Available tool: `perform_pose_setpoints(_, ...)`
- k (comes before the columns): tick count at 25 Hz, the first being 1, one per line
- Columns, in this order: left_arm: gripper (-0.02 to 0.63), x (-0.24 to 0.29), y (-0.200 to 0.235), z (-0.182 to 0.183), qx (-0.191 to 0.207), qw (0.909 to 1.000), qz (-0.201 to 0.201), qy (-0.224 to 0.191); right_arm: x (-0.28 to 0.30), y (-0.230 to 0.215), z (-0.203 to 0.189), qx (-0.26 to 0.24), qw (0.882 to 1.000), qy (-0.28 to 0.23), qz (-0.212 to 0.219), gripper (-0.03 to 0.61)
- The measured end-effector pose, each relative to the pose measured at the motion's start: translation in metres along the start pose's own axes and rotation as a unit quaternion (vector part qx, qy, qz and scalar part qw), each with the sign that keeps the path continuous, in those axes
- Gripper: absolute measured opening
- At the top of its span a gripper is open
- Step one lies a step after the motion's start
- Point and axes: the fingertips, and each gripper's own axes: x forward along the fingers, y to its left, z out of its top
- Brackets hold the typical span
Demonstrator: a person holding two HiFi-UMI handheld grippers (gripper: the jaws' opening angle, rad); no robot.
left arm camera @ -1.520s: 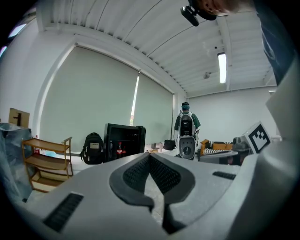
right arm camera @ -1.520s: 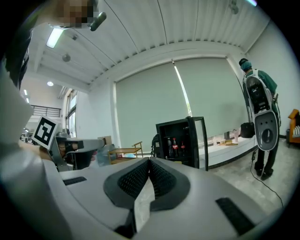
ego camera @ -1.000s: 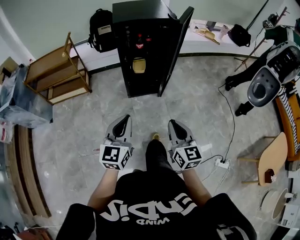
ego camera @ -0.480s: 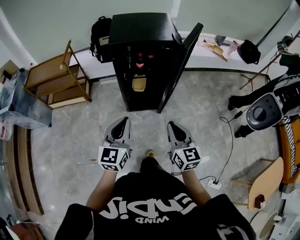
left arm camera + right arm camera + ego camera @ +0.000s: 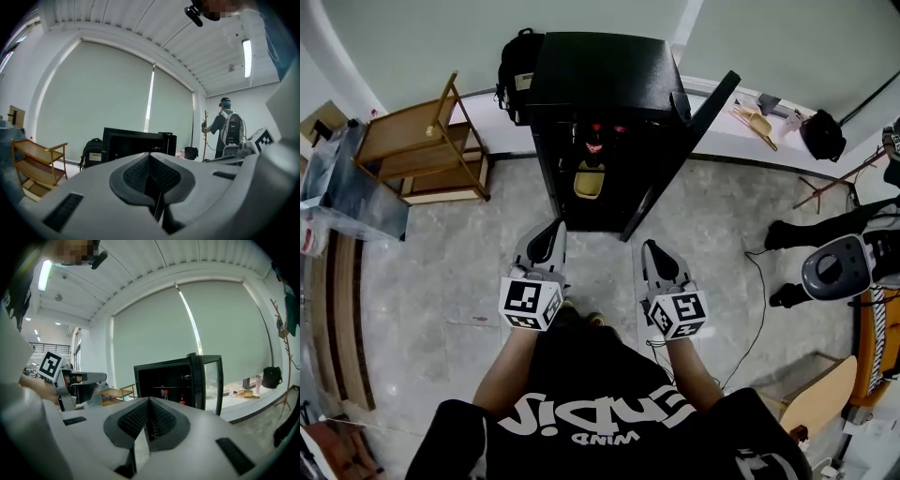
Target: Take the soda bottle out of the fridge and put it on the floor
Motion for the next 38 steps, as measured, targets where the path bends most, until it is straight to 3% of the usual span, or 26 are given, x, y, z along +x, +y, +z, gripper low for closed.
perform_pose_setpoints(16, 0.006, 0.096, 0.052, -0.031, -0.003, 0.9972, -0.068, 0.03, 0.072, -0.024, -0.012, 0.035, 0.997, 0.002, -0.069, 0.023)
perform_pose_setpoints(26, 0.006, 0.123, 0.056, -0.044, -0.009, 0.9976, -0.063, 0.026, 0.091, -0.035, -0.024, 0.028, 0.997, -0.003, -0.069, 0.023)
perform_pose_setpoints(38, 0.008, 0.128, 0.054, -0.089, 0.006, 0.9984, -0.054, -0.013, 0.092, -0.04, -0.067, 0.016, 0.997, -0.032, -0.073, 0.023)
